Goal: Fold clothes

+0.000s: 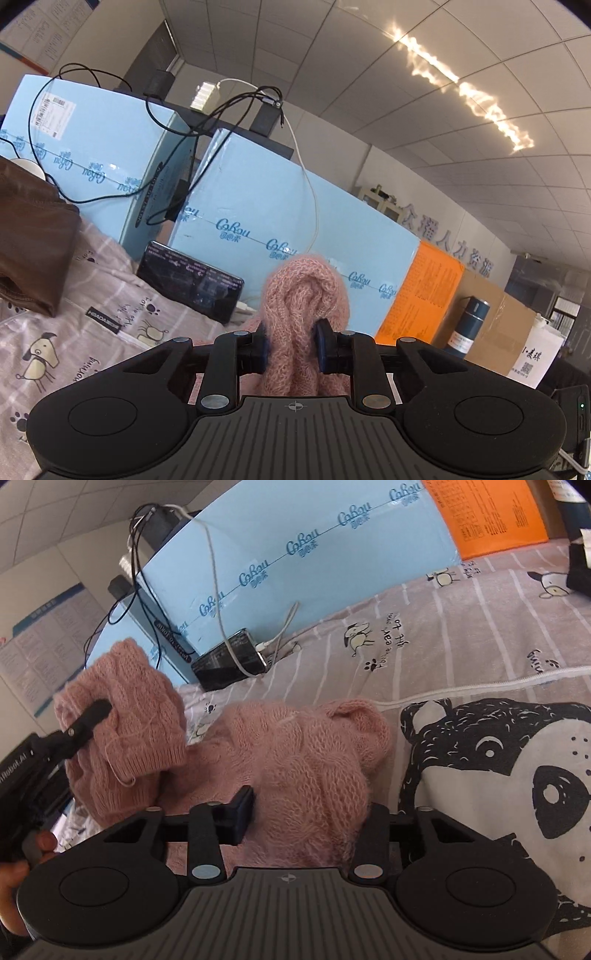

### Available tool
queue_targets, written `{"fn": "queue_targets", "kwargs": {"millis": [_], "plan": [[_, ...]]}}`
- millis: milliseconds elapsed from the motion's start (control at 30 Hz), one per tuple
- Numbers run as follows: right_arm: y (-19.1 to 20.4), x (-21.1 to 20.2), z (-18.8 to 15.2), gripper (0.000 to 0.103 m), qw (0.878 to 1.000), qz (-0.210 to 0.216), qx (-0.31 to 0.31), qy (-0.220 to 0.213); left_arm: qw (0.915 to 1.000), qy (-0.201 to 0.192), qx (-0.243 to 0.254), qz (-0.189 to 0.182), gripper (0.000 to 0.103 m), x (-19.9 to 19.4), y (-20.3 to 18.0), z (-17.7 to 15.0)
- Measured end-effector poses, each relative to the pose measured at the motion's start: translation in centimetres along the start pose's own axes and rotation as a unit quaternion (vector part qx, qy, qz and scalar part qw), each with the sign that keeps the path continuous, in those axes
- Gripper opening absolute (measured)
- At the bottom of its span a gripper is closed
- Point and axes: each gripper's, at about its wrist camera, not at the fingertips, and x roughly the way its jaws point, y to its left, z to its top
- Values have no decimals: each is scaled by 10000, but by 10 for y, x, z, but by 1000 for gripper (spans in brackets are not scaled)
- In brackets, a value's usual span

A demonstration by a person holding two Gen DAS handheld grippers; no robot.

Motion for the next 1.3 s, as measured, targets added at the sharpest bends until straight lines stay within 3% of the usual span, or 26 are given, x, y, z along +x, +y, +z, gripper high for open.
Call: {"fn": "queue_targets", "kwargs": {"millis": [67,167,233,333,433,533,600,667,700,733,833,900,1000,1133,1200,1300], "plan": [[6,-8,-2,23,9991,2,-233,-362,9998,-207,26,42,21,-9,3,6],[4,-38,0,22,9902,21,-259,-1372,9983,-538,8,209,21,-23,13,17],[0,-58,0,22,9771,-358,-200,-2090,9978,-546,-36,377,21,-28,26,21],[-18,-78,3,22,9623,-809,211,-2590,9977,-273,-60,613,21,-28,45,18],[-32,-77,6,22,9656,-965,508,-2361,9947,582,60,848,21,-12,59,2],[-34,-68,6,22,9699,-1192,522,-2059,9862,1278,162,1042,22,1,66,-13],[-34,-63,4,22,9704,-1302,524,-1964,9851,1273,165,1145,28,-1,67,-12],[-36,-61,2,23,9709,-1326,580,-1907,9809,1284,367,1416,47,-2,63,-11],[-37,-60,2,23,9710,-1345,597,-1886,9768,1214,502,1693,68,-4,60,-10],[-37,-59,2,24,9710,-1364,614,-1865,9738,1130,602,1880,80,-8,57,-8],[-40,-57,1,25,9710,-1412,664,-1813,9733,595,974,1993,90,-28,46,2],[-40,-57,1,26,9707,-1392,676,-1837,9722,134,1340,1914,98,-40,31,8],[-40,-57,1,28,9709,-1382,684,-1834,9661,211,2175,1374,100,-35,2,7],[-43,-56,2,28,9714,-1378,753,-1779,9632,1103,2374,607,100,-5,-11,-4],[-43,-57,2,28,9716,-1365,777,-1768,9601,1658,2195,511,100,15,-5,-12],[-44,-56,3,29,9720,-1370,810,-1728,9500,2085,2209,720,100,29,1,-25]]}}
